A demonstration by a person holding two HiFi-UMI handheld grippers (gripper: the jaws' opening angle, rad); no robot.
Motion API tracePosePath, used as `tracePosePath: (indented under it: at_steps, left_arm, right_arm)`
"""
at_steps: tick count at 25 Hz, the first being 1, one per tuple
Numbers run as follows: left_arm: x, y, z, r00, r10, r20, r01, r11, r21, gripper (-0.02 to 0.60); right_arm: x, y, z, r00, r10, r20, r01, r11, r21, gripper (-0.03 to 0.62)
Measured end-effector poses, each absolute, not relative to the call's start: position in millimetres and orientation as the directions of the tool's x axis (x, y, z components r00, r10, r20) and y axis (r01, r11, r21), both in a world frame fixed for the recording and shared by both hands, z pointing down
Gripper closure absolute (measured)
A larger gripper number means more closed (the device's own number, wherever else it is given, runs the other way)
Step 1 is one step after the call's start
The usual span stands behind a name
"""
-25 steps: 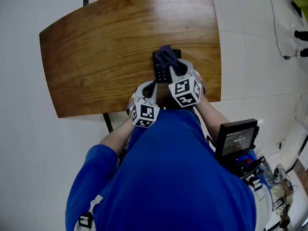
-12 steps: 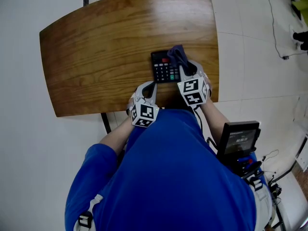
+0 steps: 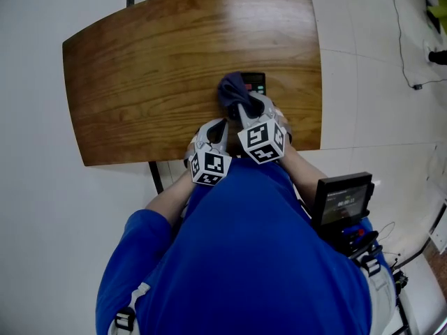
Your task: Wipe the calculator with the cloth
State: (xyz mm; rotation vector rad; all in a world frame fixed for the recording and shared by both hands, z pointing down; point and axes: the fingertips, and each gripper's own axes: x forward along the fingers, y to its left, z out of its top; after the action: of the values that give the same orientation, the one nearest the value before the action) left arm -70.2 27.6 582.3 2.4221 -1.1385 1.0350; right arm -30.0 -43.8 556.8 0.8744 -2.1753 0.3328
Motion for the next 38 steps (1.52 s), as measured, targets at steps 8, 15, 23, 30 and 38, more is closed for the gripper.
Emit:
tracePosePath:
  at_steps: [8,15,23,30,38]
  left_arm:
    - [-84,35,576,0.408,-0.558,0.722,-0.766,-0.640,-0.061,0.575]
    - [-78,35,577,0.420,-0.555,0.718,-0.762,-0.645,-0.054,0.575]
    - [-67,24,581,0.449,-0.555,0.700,-0.746,-0.664,-0.049,0.575]
    - [-64,22,582,0.464,-0.547,0.697,-0.732,-0.680,-0.047,0.575]
    - [-64,23,583,0.460,-0.545,0.701,-0.733,-0.678,-0.046,0.575]
  right_arm:
    - [-63,-31,567,-0.516,-0.425,0.743,-0.630,0.776,0.006,0.526]
    - [-46,-35,568,-0.490,-0.439,0.753,-0.653,0.757,0.016,0.526]
    - [-4,-48,572,-0.419,-0.485,0.768,-0.706,0.705,0.060,0.526]
    - [29,-56,575,-0.352,-0.518,0.779,-0.762,0.642,0.082,0.526]
    - [36,-55,576,-0.338,-0.513,0.790,-0.770,0.632,0.081,0.526]
